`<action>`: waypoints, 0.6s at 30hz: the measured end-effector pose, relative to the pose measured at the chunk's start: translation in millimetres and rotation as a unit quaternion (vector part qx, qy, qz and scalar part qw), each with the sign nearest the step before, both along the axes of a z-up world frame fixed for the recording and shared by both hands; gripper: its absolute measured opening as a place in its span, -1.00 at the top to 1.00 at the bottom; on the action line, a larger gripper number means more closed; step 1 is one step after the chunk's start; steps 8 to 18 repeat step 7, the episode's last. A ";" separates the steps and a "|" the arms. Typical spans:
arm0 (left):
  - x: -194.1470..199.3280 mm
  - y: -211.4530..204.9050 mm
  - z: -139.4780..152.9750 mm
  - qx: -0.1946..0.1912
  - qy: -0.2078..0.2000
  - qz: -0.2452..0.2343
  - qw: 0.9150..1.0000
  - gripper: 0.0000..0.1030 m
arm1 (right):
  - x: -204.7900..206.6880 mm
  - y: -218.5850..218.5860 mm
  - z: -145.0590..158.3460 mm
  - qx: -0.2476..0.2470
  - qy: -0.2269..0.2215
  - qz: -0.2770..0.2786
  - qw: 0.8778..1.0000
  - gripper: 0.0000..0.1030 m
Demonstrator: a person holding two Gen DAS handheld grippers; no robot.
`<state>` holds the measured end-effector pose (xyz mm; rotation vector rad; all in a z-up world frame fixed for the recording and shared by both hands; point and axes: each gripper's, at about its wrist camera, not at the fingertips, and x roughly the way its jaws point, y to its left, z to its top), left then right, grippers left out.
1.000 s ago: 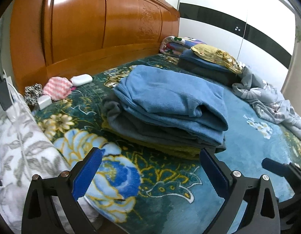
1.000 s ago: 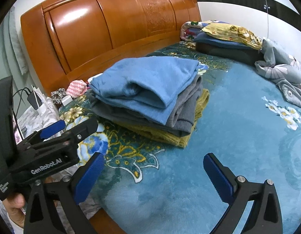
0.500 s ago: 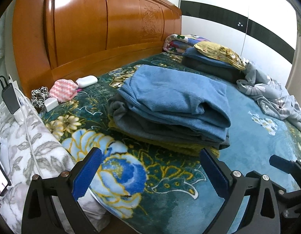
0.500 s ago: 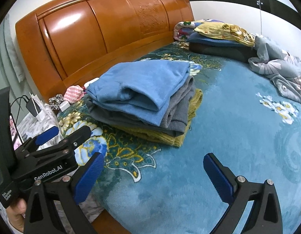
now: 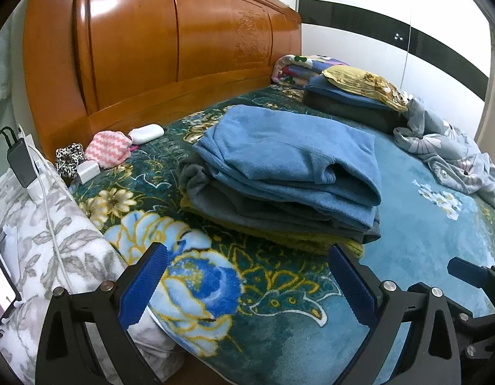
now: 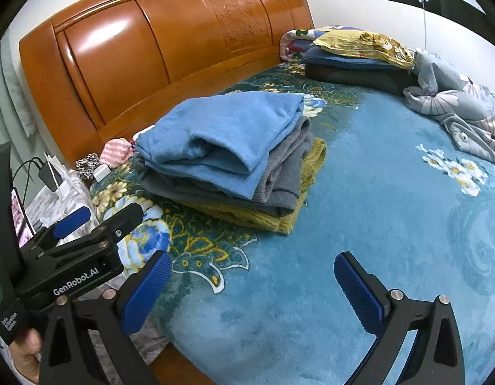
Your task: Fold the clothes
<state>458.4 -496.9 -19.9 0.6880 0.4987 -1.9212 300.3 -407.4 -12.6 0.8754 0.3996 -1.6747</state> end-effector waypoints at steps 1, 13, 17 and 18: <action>-0.5 0.6 0.0 -0.001 0.000 -0.001 1.000 -0.95 | -0.4 0.2 -0.2 0.001 0.000 0.000 1.000 -1.00; -4.5 2.5 -0.4 0.001 -0.001 -0.011 1.000 -0.95 | -0.9 1.3 -0.9 0.004 -0.002 0.000 1.000 -1.00; -4.5 2.5 -0.4 0.001 -0.001 -0.011 1.000 -0.95 | -0.9 1.3 -0.9 0.004 -0.002 0.000 1.000 -1.00; -4.5 2.5 -0.4 0.001 -0.001 -0.011 1.000 -0.95 | -0.9 1.3 -0.9 0.004 -0.002 0.000 1.000 -1.00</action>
